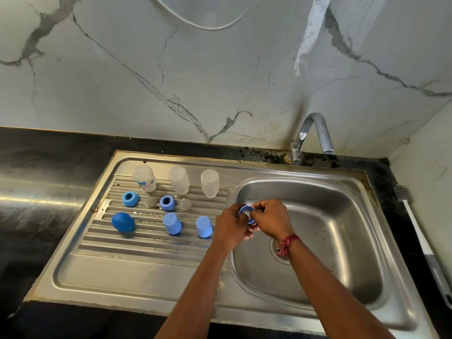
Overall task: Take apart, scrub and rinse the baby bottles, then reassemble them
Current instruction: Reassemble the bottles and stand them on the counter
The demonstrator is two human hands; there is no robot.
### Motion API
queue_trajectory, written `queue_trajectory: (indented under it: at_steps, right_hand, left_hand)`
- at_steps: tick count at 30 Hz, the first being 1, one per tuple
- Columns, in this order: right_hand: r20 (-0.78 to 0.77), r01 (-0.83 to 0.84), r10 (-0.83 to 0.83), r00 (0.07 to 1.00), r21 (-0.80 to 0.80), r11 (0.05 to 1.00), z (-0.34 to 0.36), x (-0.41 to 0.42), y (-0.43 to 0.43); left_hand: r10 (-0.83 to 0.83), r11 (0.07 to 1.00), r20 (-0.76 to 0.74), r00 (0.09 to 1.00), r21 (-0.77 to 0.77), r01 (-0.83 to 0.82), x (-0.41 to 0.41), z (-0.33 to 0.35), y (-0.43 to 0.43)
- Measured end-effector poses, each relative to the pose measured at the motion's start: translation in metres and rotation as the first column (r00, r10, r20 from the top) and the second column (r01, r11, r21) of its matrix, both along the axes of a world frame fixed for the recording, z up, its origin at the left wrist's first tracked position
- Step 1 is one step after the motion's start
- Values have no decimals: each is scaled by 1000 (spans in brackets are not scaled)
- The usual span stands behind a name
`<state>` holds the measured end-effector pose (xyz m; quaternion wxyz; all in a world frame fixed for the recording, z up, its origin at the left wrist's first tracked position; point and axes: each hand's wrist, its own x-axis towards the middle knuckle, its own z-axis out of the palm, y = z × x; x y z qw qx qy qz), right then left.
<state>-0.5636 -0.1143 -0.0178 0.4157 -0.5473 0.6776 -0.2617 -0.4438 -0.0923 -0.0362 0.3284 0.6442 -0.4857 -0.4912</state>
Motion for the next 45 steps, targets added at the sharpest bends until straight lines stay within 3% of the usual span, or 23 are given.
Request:
queue_trajectory:
  at_steps: [9, 15, 26, 31, 38, 42, 45]
  right_hand:
    - [66, -13, 12, 998, 24, 1000, 0, 1, -1]
    - [-18, -36, 34, 999, -79, 996, -6, 3, -3]
    - [-119, -85, 69, 990, -129, 988, -8, 9, -10]
    - [-12, -82, 82, 997, -90, 993, -15, 7, -9]
    - [143, -127, 119, 983, 49, 991, -10, -2, -5]
    - [162, -38, 25, 987, 78, 996, -11, -4, -7]
    - [157, 11, -25, 987, 86, 996, -15, -4, -7]
  left_hand:
    - [48, 999, 6, 999, 4, -48, 3, 5, 1]
    - [54, 998, 98, 994, -36, -51, 0, 4, -1]
    - [32, 998, 95, 995, -54, -27, 1, 7, -3]
    - [71, 997, 26, 997, -24, -71, 2, 1, -5]
    - [-4, 998, 229, 973, -54, 17, 5, 1, -2]
    - [-43, 995, 325, 945, -67, 68, 1, -2, -2]
    - [-40, 996, 282, 959, -69, 61, -1, -4, -2]
